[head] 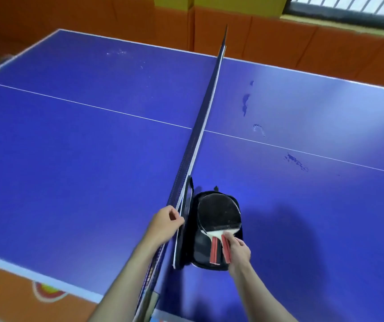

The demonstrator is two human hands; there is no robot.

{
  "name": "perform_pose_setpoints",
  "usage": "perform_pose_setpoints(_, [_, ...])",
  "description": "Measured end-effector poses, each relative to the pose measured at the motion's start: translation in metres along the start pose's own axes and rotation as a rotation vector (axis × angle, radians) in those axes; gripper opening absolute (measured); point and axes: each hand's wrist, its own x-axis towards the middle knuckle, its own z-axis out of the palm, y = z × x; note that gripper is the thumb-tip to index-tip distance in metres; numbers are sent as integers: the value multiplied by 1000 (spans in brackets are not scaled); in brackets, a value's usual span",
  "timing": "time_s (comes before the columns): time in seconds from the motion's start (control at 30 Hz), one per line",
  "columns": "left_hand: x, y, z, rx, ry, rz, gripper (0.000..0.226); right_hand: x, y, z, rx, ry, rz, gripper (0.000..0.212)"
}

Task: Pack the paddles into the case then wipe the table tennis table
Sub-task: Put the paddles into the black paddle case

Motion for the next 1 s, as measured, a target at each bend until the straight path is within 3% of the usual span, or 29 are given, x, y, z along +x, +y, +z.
perform_pose_setpoints(0.1, [-7, -8, -5, 19, 40, 0, 12, 8, 15, 23, 59, -24, 100, 34])
perform_pose_setpoints(0.2, [-10, -9, -6, 38, 64, 10, 8, 8, 22, 35, 18, -14, 130, 31])
perform_pose_setpoints(0.47, [-6, -2, 6, 17, 10, 71, 8, 25, 23, -8, -293, -40, -25, 15])
perform_pose_setpoints(0.63, [1, 13, 38, -29, -200, 176, 20, 13, -9, -25, -178, -102, -93, 17])
perform_pose_setpoints(0.73, [10, 14, 60, -1, -322, 117, 34, 11, -25, -28, -136, -225, -64, 28])
perform_pose_setpoints(0.87, [30, 3, 77, 97, -175, 20, 21, 13, -36, -34, -266, -301, -72, 35])
perform_pose_setpoints(1.0, [37, 2, 85, 23, -44, -78, 55, 22, -39, -33, -489, -282, -233, 16])
